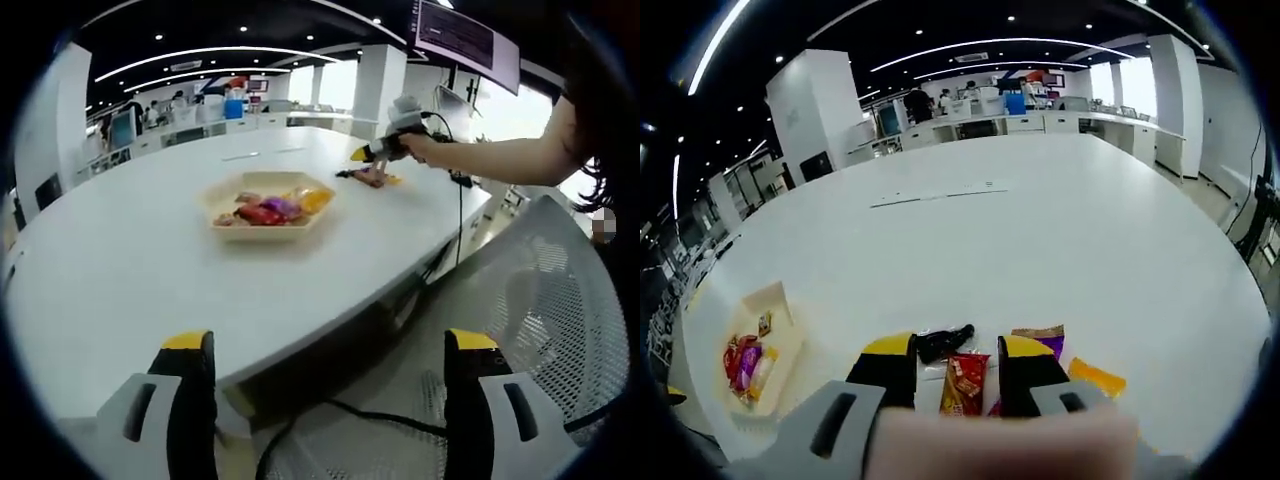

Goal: Place the target food into the container with the food tongs after gripping and lifting it, then release it inside without dropping or visibly crushing the food.

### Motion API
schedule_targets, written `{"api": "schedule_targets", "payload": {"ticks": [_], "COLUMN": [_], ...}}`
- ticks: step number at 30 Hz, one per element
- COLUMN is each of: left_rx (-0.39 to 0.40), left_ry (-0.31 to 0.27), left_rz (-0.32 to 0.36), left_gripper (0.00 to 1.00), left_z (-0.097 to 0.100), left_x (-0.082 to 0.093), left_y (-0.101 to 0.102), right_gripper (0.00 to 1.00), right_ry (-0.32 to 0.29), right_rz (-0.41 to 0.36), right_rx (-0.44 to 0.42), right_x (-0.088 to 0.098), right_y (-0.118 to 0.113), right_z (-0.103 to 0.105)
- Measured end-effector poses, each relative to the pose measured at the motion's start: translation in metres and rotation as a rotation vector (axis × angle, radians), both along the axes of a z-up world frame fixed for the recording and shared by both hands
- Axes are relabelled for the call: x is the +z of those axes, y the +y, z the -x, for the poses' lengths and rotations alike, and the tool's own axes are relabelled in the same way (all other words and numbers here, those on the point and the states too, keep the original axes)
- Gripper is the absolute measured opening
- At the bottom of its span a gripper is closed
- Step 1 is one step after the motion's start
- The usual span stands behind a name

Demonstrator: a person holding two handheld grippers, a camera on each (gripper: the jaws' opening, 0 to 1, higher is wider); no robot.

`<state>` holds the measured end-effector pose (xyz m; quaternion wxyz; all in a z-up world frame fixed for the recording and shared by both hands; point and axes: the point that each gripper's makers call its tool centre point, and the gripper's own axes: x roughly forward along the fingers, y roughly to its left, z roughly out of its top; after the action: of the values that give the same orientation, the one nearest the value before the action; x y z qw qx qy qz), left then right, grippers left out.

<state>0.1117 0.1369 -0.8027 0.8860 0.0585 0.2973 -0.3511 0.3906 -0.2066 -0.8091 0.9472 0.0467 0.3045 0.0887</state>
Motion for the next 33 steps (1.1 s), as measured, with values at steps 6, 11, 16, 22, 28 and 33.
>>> {"api": "schedule_targets", "payload": {"ticks": [6, 11, 16, 22, 28, 33], "left_rx": [-0.002, -0.007, -0.011, -0.017, -0.033, -0.038], "left_ry": [-0.008, -0.015, -0.024, -0.045, -0.068, -0.076], "left_rz": [0.007, 0.013, 0.021, 0.038, 0.065, 0.071], "left_gripper": [0.94, 0.95, 0.96, 0.98, 0.99, 0.99], "left_z": [0.0, -0.001, -0.001, -0.002, -0.001, -0.001], "left_x": [0.001, 0.003, 0.004, 0.008, 0.014, 0.015], "left_y": [-0.001, -0.002, -0.003, -0.005, -0.009, -0.01], "right_gripper": [0.31, 0.3, 0.29, 0.24, 0.22, 0.22], "right_ry": [0.001, -0.011, -0.053, -0.036, -0.05, -0.052], "right_rz": [0.042, 0.142, 0.262, 0.252, 0.257, 0.255], "right_rx": [0.007, 0.038, 0.095, 0.075, 0.078, 0.081], "right_x": [-0.005, -0.006, -0.005, -0.006, -0.004, -0.004], "right_y": [0.002, 0.007, 0.019, 0.017, 0.019, 0.018], "right_z": [-0.004, -0.005, -0.003, -0.004, -0.004, -0.005]}}
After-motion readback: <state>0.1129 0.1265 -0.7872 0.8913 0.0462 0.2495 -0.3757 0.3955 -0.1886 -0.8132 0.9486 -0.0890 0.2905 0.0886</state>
